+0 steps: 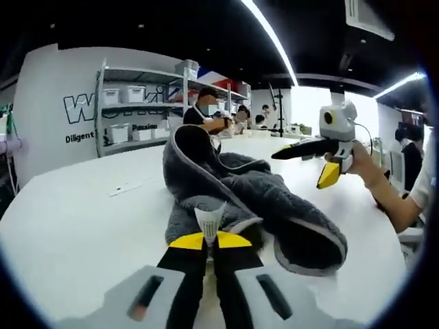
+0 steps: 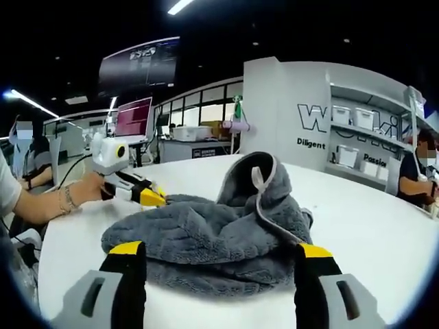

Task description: Fold the towel on the table until its edges align and the towel forms a compact rectangular stack.

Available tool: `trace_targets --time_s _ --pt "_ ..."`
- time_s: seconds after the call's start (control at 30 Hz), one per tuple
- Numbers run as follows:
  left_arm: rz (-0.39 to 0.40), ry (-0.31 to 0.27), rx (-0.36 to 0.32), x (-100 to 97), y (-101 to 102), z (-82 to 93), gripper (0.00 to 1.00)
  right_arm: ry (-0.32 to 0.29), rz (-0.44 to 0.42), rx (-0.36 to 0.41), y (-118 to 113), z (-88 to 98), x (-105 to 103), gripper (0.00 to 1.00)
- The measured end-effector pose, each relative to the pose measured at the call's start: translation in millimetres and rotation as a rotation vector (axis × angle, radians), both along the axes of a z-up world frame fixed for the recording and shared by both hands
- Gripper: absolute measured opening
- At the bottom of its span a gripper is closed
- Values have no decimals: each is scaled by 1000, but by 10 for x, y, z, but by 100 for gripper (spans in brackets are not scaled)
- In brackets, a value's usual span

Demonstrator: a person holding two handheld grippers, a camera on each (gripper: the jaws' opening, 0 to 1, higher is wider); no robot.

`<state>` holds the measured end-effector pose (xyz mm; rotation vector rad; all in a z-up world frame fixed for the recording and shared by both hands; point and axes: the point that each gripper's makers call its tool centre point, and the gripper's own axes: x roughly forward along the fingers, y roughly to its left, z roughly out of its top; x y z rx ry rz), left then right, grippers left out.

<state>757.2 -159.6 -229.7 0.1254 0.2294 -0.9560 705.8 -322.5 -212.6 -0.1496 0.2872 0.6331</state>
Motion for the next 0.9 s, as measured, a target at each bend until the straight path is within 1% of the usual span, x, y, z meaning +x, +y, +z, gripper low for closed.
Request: trace_targets --time_s 0.07,0.17,0.2,0.27,0.3,0.37,0.43,0.5,0.53,0.67,0.73,0.8,0.9 --pt "9 1 -40 -4 37 108 5 11 1 -2 4 -29 4 93" --pt "7 4 -61 -23 97 212 5 19 5 -6 11 -52 3 93" --pt "12 -5 -82 -29 135 290 5 20 7 0 20 -53 3 94" --pt "20 4 -132 -40 182 398 5 21 11 7 30 -51 3 94" --pt "25 13 -176 -47 215 490 5 22 11 8 29 -54 4 94" --pt "25 21 -234 -58 259 618 5 24 7 4 18 -62 6 94" --pt "21 19 -243 -66 308 684 5 26 6 6 15 -67 6 94" --pt "34 15 -262 -57 364 763 5 29 7 9 18 -70 9 94" --pt "35 17 -263 -56 372 772 5 29 8 8 21 -71 8 94" --pt "56 34 -296 -40 469 919 5 27 14 3 43 -67 -5 94" --pt "62 32 -296 -42 486 988 5 27 14 4 44 -66 -7 94" --pt "69 18 -284 -49 498 1053 5 29 14 1 43 -69 -11 94" --pt "73 5 -285 -48 514 1176 5 27 13 4 38 -62 -8 94"
